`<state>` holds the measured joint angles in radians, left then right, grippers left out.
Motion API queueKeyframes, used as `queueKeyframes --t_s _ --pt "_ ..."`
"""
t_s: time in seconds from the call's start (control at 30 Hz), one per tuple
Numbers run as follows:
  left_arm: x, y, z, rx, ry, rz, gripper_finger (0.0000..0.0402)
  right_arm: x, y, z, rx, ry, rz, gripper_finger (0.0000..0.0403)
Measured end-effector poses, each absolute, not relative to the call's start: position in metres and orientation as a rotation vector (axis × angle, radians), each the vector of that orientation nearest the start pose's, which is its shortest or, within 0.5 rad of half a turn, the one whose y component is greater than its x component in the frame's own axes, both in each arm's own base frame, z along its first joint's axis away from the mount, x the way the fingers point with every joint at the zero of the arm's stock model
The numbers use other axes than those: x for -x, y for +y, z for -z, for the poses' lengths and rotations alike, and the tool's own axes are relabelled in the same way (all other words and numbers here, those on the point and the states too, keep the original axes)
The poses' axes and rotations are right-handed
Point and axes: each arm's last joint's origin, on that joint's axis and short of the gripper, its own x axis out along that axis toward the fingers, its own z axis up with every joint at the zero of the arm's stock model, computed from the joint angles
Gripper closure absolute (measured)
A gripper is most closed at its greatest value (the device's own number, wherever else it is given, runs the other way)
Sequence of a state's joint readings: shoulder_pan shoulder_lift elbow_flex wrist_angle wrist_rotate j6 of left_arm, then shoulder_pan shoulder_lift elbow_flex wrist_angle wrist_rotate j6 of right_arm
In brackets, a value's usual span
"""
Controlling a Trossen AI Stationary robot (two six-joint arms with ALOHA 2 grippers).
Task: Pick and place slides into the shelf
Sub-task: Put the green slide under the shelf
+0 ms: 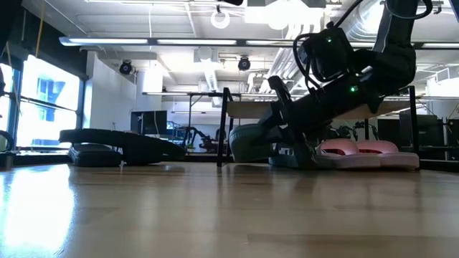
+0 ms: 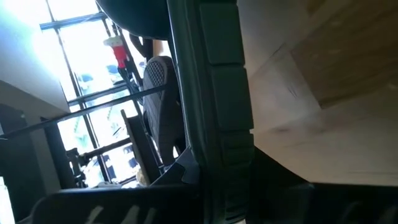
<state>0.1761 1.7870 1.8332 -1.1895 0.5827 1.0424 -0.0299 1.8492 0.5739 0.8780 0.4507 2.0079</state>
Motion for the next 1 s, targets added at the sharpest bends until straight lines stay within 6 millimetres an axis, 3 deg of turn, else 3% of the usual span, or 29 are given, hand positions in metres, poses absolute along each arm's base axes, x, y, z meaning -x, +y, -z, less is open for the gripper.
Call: queueKeyframes --t_s 0.13,0.37,0.53,1.0 --pt "-0.355 0.047 -0.349 -0.509 0.741 0.843 0.0250 -0.306 -0.023 -0.102 -1.860 -0.231 0.710 0.0363" --pt "-0.355 0.047 -0.349 -0.508 0.741 0.843 0.0250 -0.305 -0.026 -0.102 -1.841 -0.299 0.759 0.0291" --pt "-0.355 0.047 -0.349 -0.508 0.742 0.843 0.0250 -0.305 -0.025 -0.102 -1.814 -0.316 0.771 0.0262" --pt "-0.355 0.047 -0.349 -0.509 0.741 0.843 0.0250 -0.305 -0.008 -0.101 -1.778 -0.283 0.762 0.0239"
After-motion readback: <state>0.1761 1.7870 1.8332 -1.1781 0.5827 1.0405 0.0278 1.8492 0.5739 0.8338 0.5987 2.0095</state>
